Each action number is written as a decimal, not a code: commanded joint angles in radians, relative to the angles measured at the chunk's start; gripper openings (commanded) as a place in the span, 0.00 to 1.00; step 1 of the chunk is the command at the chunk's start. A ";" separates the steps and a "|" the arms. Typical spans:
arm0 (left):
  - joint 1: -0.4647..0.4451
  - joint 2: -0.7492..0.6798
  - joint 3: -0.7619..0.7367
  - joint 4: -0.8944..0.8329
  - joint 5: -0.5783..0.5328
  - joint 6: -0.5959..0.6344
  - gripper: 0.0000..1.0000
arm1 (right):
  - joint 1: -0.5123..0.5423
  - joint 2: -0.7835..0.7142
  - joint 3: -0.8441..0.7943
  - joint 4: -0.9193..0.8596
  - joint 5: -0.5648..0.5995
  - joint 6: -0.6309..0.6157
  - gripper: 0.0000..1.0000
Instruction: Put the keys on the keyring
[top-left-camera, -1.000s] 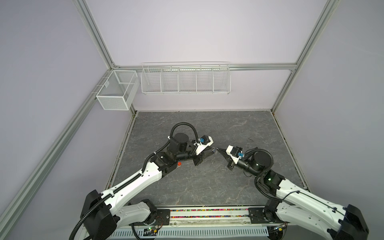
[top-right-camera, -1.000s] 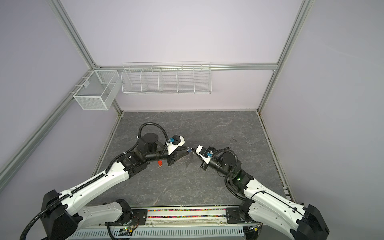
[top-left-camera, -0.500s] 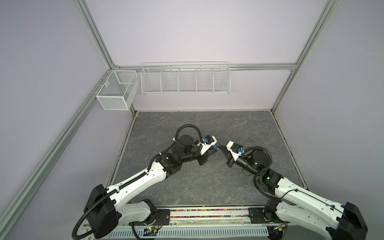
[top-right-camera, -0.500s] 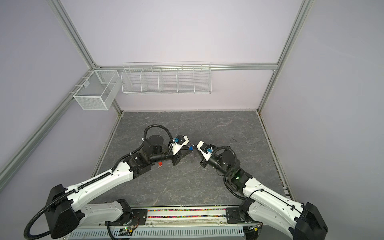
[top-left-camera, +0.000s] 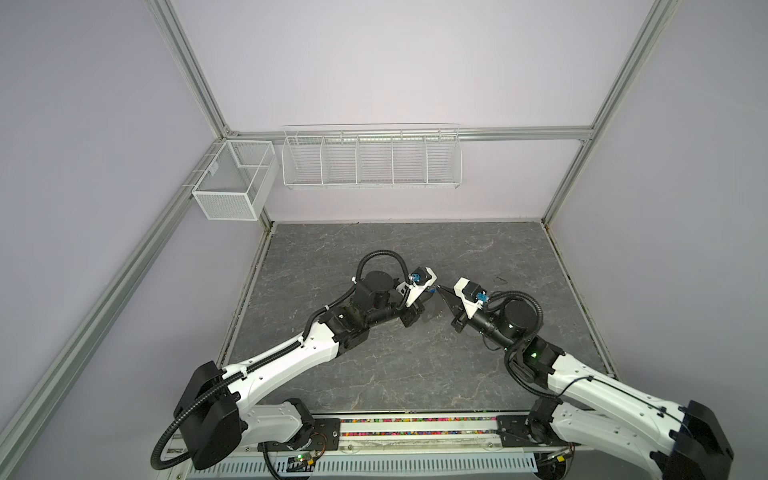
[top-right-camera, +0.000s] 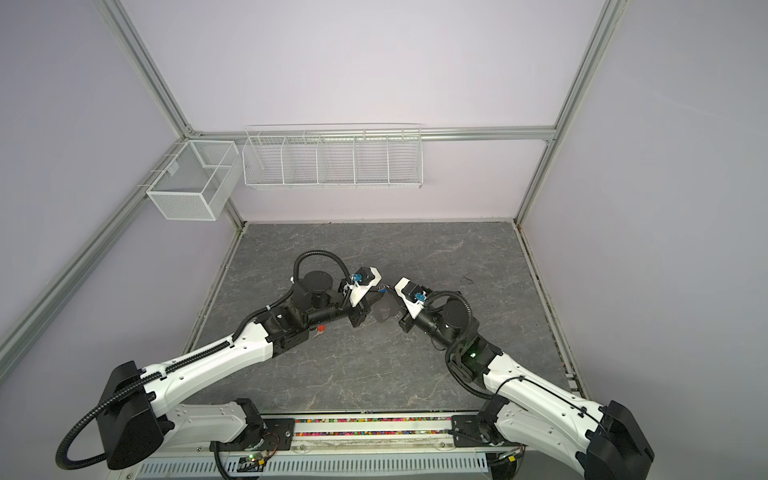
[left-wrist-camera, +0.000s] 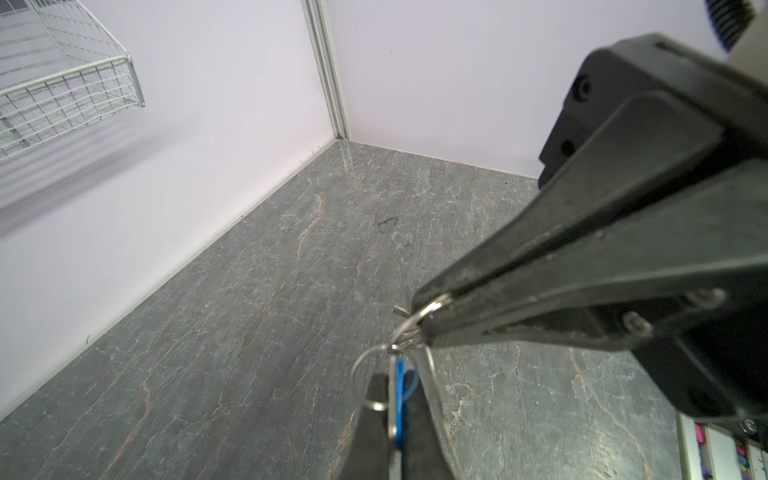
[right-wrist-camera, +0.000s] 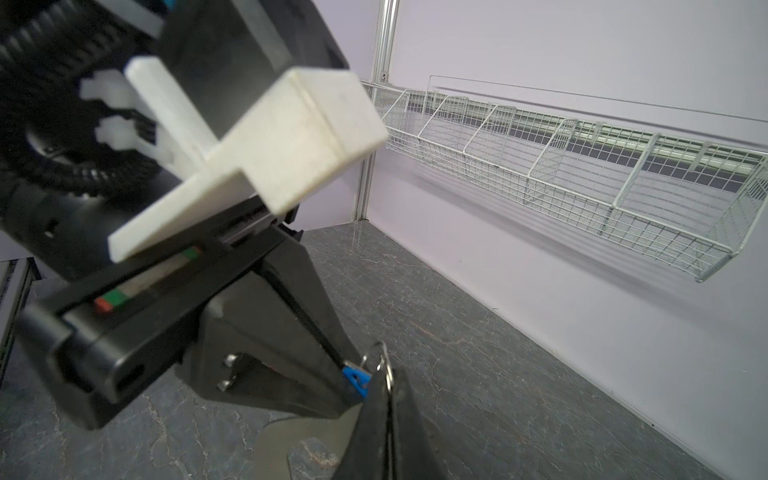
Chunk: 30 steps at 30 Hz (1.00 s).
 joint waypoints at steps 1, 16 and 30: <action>-0.007 0.025 0.026 -0.017 0.028 -0.010 0.00 | 0.005 -0.013 0.012 0.078 0.033 0.002 0.07; -0.001 0.003 0.061 -0.104 0.028 0.031 0.34 | -0.019 -0.052 -0.021 0.058 -0.021 -0.039 0.07; 0.129 -0.069 0.144 -0.251 0.341 0.258 0.34 | -0.075 -0.044 -0.017 0.058 -0.223 -0.027 0.07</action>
